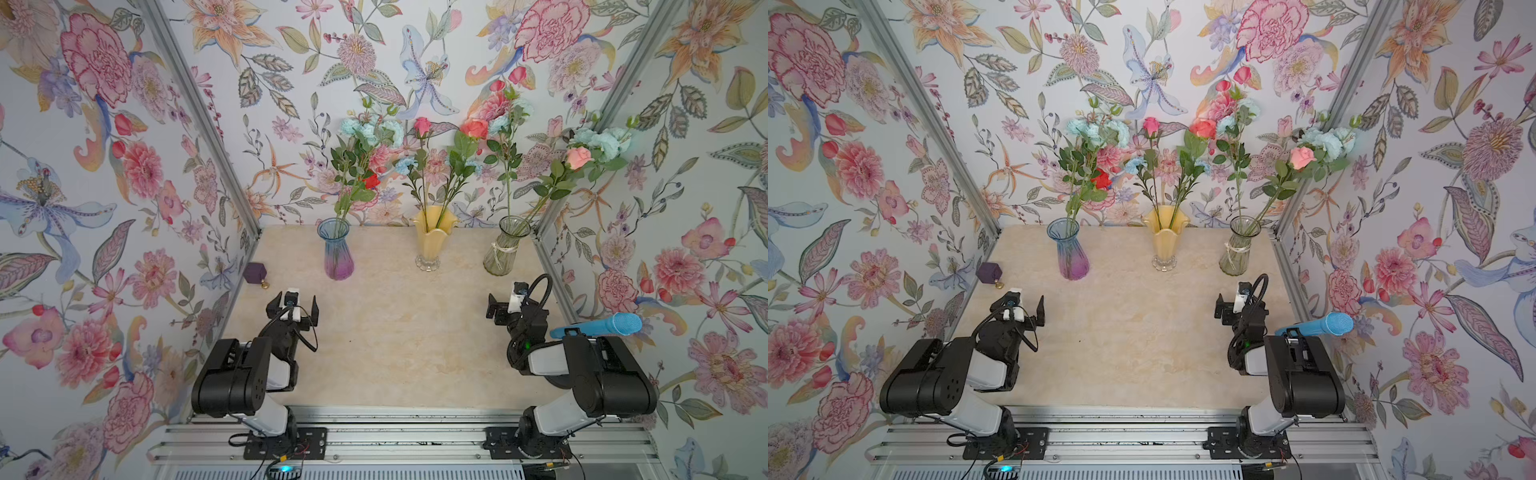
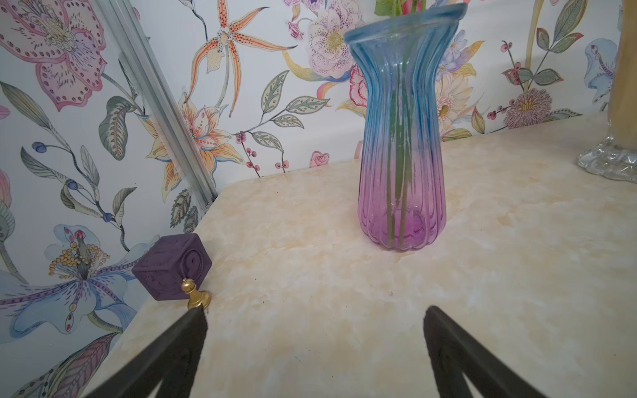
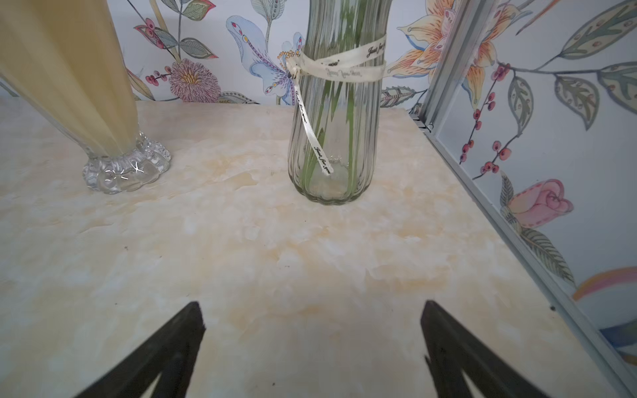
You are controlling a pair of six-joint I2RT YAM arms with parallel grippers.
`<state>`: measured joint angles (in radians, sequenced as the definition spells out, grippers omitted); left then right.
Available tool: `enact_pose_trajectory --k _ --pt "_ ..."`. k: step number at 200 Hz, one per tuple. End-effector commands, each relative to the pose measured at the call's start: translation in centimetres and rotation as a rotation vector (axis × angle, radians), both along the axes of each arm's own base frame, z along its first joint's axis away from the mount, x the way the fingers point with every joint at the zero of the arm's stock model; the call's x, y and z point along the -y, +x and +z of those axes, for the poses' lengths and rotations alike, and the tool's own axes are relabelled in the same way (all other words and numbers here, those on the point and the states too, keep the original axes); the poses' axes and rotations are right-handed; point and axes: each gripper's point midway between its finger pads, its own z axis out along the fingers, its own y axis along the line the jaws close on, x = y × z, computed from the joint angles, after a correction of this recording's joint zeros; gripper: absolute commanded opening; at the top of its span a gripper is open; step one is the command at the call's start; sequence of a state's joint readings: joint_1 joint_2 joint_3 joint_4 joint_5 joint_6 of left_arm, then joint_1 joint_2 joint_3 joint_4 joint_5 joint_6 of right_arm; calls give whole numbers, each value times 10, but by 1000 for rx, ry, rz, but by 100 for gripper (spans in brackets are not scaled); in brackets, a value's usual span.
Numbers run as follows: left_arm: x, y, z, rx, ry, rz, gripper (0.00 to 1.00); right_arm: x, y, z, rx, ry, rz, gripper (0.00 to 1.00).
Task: Pick out blue flowers from the vase
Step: Move the vase to the center of the board.
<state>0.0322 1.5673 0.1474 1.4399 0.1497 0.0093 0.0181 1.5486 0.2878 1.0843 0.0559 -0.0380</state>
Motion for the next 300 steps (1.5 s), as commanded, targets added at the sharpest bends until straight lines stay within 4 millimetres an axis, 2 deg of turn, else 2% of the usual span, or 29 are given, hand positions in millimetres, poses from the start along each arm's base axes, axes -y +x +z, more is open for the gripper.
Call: enact_pose_trajectory --k 1,60,73,102,148,156,159,173,177,195,212,232,251,275,300 --pt "1 2 6 22 19 2 100 -3 3 7 23 6 13 100" --pt "1 2 6 25 16 2 100 -3 3 7 20 1 11 100" --pt "-6 2 2 9 8 47 100 -3 2 8 26 -7 -1 100" --pt "-26 -1 8 34 -5 197 100 -1 -5 22 58 -43 -55 100" --pt "-29 -15 17 93 -17 224 100 -5 -8 38 67 -92 -85 100" --pt "-34 -20 18 100 -21 253 100 -5 -10 46 78 -108 -94 100" --pt "-36 -23 28 132 -27 267 100 -7 -10 48 77 -116 -92 100" --pt "-34 -24 38 129 2 308 100 -14 -15 68 78 -103 -91 100" --pt "-29 -21 40 110 30 315 100 -16 -16 75 77 -83 -85 100" --pt "-12 -5 73 57 94 345 100 -19 -26 99 75 80 -84 100" --pt "-19 -3 99 37 -61 424 100 -26 -39 116 94 238 -38 100" --pt "-16 11 126 12 -153 404 100 -49 -50 133 153 336 123 100" --pt "-3 40 150 -15 -235 319 99 -64 -52 146 146 363 194 97" --pt "10 85 177 -96 -316 246 90 -93 -54 157 135 383 324 80" --pt "19 128 200 -166 -350 231 85 -117 -55 163 121 342 395 76"
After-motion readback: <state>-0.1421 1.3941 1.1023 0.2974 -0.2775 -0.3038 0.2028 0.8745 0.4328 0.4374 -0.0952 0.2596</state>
